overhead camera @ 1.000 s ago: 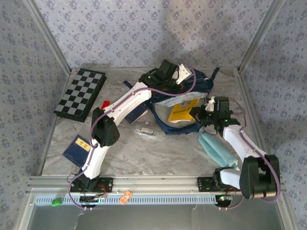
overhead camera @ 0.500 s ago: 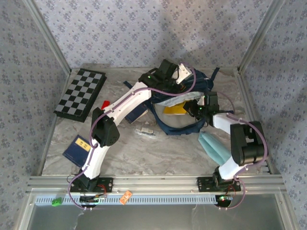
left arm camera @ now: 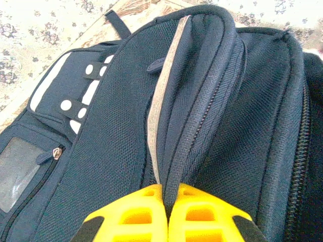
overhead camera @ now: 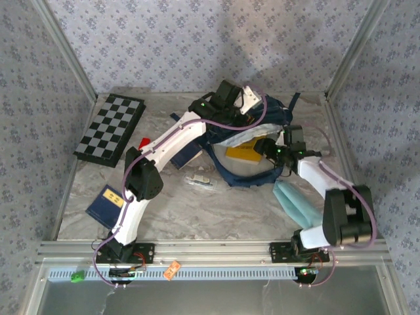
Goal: Pack the student bag
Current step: Rotate the book in the student bag.
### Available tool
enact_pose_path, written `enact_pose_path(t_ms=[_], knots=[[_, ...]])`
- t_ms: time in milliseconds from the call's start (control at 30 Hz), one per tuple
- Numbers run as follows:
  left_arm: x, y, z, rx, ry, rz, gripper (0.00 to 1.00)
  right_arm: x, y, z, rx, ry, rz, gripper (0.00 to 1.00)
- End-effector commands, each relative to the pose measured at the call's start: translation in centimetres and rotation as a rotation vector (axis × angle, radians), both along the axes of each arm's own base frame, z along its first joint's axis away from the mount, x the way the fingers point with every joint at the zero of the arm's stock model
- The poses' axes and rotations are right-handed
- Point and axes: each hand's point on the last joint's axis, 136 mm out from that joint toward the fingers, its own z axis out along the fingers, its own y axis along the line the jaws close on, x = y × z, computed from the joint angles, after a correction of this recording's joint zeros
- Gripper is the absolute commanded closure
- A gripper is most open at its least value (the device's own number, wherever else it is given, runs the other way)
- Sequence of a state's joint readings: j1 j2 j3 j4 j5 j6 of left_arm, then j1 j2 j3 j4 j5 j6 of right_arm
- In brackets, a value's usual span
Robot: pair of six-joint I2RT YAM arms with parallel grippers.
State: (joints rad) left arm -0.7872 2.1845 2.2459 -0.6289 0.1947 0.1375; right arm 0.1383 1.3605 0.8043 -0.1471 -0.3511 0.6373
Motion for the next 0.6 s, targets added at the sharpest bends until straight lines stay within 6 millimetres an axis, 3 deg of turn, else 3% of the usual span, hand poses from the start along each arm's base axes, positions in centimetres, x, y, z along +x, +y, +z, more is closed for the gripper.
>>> enact_pose_path(t_ms=[0, 200, 300, 567], knots=[[-1.0, -0.3, 7.7, -0.165, -0.102, -0.032, 1.0, -3.6, -1.0, -0.5, -0.083, 0.071, 0.013, 0.37], [-1.0, -0.4, 7.6, -0.169, -0.102, -0.035, 1.0, -6.1, 1.7, -1.4, 0.001, 0.129, 0.074, 0.53], [-0.9, -0.4, 7.3, -0.162, -0.098, -0.035, 1.0, -6.0, 2.7, -2.2, -0.006, 0.139, 0.086, 0.64], [-0.8, -0.3, 7.6, -0.167, -0.1, -0.026, 1.0, -4.5, 6.1, -5.3, 0.008, 0.178, 0.129, 0.8]])
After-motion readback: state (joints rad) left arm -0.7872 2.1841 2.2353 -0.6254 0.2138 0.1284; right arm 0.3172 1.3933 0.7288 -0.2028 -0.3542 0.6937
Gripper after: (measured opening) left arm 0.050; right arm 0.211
